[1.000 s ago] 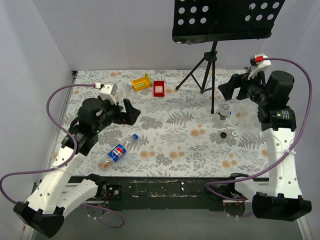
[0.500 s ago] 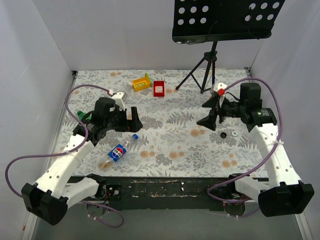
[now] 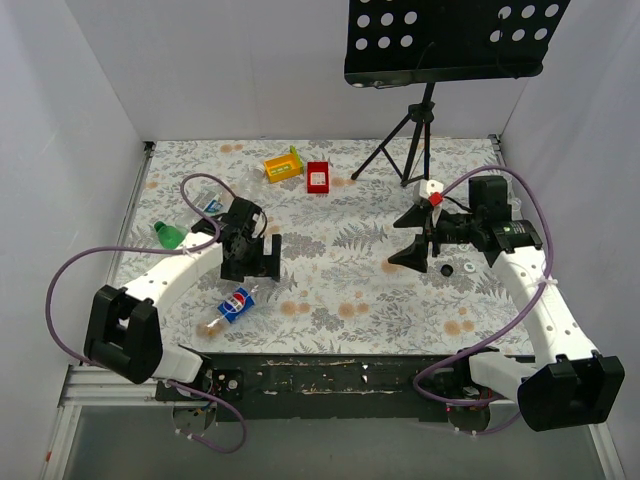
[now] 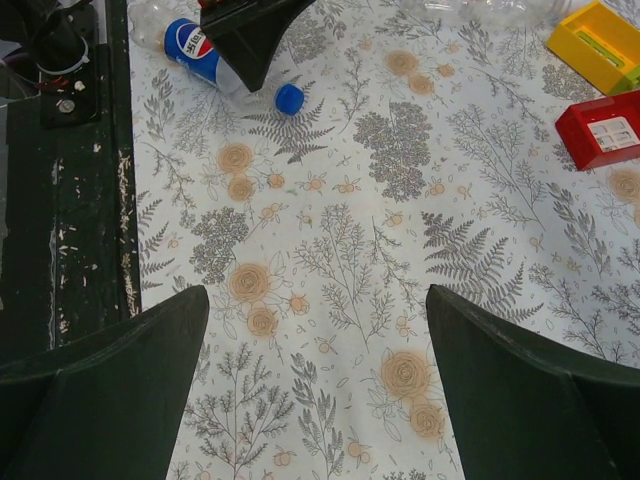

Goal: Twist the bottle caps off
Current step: Pick up the plastic bottle at the center of the board.

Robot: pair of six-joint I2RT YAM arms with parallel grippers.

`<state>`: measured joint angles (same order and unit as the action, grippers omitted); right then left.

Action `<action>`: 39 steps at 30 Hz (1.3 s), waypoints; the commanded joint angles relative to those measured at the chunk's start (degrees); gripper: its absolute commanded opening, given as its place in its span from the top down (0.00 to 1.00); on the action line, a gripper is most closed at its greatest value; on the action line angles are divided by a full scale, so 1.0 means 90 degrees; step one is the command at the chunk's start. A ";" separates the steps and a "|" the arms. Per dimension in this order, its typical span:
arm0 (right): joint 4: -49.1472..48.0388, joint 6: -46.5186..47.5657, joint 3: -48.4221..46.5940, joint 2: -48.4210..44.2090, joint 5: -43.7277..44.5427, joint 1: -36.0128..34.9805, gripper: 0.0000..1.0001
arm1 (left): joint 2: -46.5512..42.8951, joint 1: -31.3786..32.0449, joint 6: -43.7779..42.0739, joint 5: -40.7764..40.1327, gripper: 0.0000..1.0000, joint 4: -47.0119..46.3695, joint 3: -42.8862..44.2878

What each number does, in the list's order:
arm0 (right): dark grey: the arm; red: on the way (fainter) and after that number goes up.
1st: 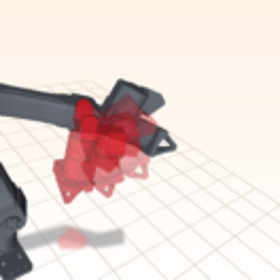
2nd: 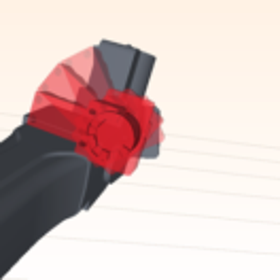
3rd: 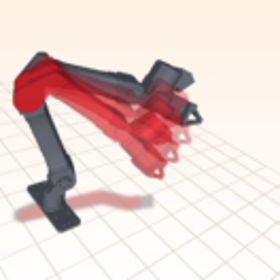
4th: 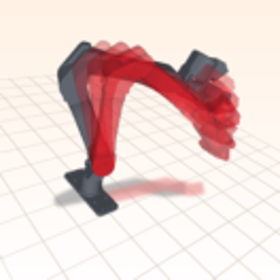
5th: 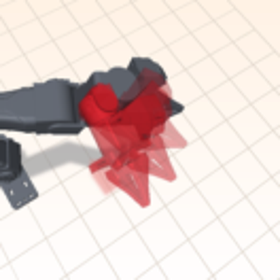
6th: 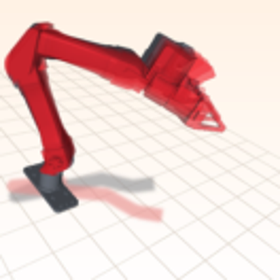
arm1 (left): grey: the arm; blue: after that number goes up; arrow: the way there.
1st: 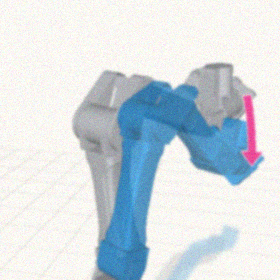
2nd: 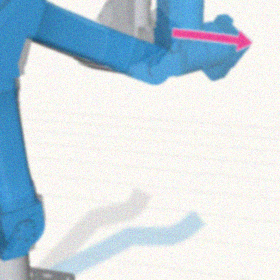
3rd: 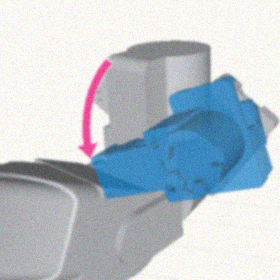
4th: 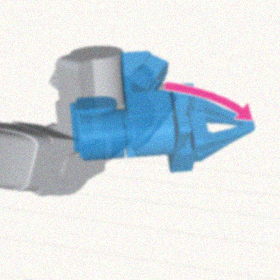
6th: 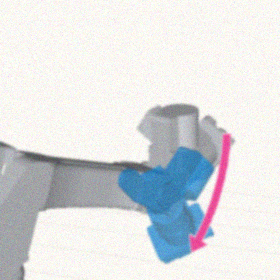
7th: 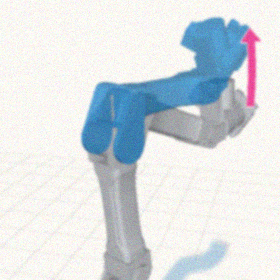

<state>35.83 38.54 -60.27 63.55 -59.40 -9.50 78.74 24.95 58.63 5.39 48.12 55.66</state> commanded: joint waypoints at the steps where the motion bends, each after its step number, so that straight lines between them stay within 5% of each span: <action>1: -0.0280 0.0131 0.0173 -0.0127 -0.0295 -0.0029 0.03 | 0.0274 0.0089 0.0321 -0.0958 0.02 0.0541 0.0407; 13: -0.0417 0.0200 0.0427 -0.0293 -0.0441 -0.0029 0.03 | 0.0890 0.1114 0.0692 -0.1302 0.02 0.1089 0.0232; 36: -0.0417 0.0229 0.0574 -0.0528 -0.0578 -0.0029 0.02 | 0.1943 0.1534 0.0917 -0.1409 0.02 0.1382 0.0163; 39: -0.0407 0.0200 0.0613 -0.0567 -0.0549 -0.0029 0.02 | 0.2042 0.1593 0.0878 -0.1468 0.12 0.1285 0.0300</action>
<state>33.04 39.77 -55.33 60.07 -62.81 -9.52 96.71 38.52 66.28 -6.11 61.01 56.97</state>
